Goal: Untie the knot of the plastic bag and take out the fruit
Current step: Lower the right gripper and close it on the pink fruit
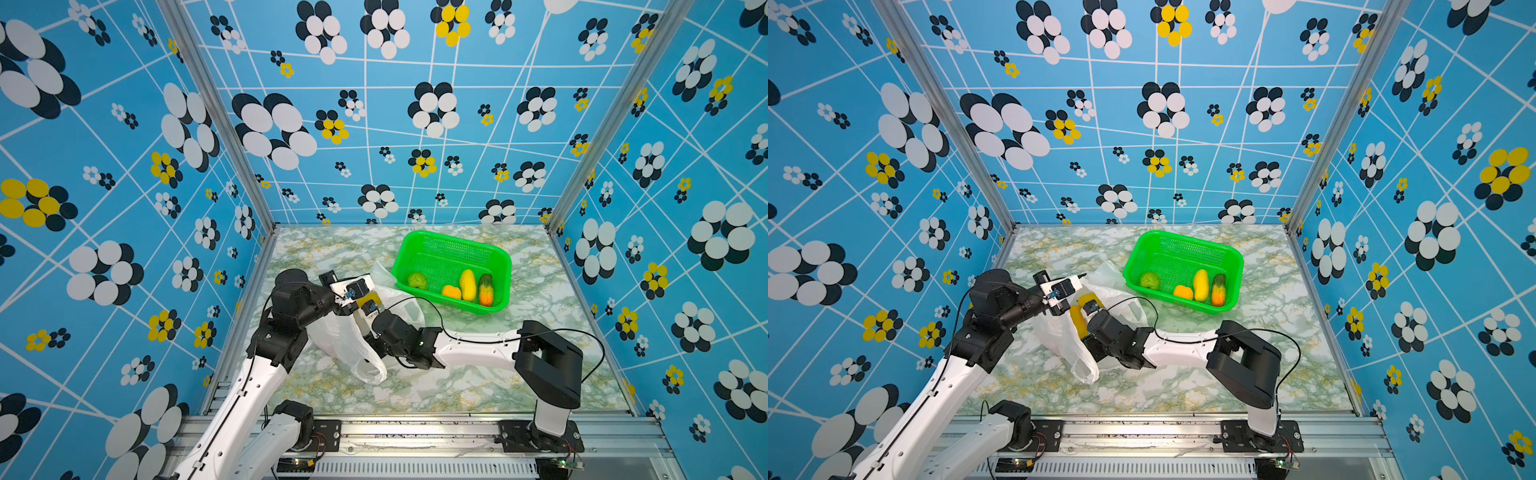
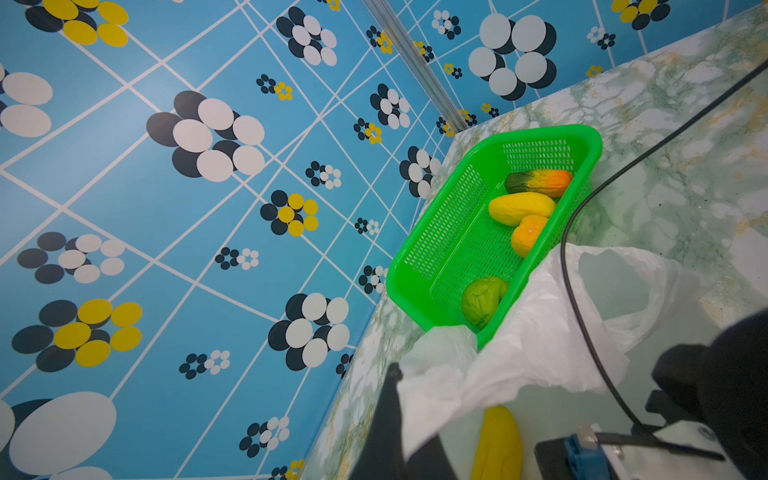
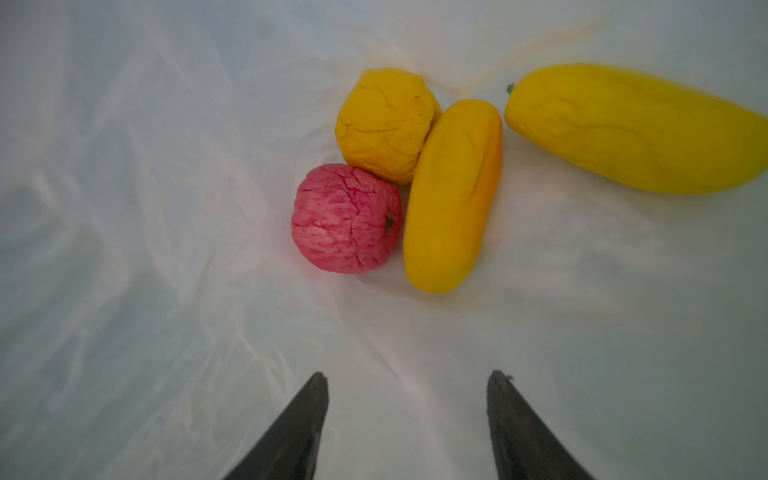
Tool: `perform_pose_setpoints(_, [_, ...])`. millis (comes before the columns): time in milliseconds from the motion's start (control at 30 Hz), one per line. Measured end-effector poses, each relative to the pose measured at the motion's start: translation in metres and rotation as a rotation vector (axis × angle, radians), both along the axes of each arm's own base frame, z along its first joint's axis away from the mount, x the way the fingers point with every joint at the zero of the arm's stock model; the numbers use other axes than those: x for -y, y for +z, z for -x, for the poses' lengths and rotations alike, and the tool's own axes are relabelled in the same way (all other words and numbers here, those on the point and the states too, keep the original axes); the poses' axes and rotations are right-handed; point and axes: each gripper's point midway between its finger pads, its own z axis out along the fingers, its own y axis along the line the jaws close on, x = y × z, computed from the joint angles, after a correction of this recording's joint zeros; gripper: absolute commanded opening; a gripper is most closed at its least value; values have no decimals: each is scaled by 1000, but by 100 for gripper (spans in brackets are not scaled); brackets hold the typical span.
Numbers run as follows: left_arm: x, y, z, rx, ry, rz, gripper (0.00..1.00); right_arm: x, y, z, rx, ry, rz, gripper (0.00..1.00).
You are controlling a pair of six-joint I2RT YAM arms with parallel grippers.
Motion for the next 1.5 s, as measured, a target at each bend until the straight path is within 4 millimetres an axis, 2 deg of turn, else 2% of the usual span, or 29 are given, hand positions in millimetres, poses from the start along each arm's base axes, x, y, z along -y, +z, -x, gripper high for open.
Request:
perform_pose_setpoints(167, [1,-1,1,-2,-4,-1,0,-36,-5,-9,-52,36,-18,75])
perform_pose_setpoints(433, [5,-3,8,5,-19,-25,0,-61,-37,-19,-103,78,53,87])
perform_pose_setpoints(533, [5,-1,10,13,-16,-24,0,-70,-40,-19,-114,121,46,90])
perform_pose_setpoints(700, [5,-2,10,7,-16,-28,0,-80,-30,-19,-120,151,21,88])
perform_pose_setpoints(800, [5,-2,10,8,-16,-28,0,-84,-28,-23,-110,144,15,81])
perform_pose_setpoints(900, [4,-3,10,9,-16,-32,0,-86,-33,-32,-97,106,39,71])
perform_pose_setpoints(967, [4,-3,10,12,-15,-36,0,-87,-41,-41,-87,73,67,70])
perform_pose_setpoints(1133, [4,-3,10,17,-13,-41,0,-86,-62,-54,-63,23,132,76])
perform_pose_setpoints(1367, [4,-3,10,17,-13,-41,0,-93,-60,-53,-30,58,89,85])
perform_pose_setpoints(1500, [4,-3,10,17,-13,-41,0,-100,-55,-49,-24,83,26,86])
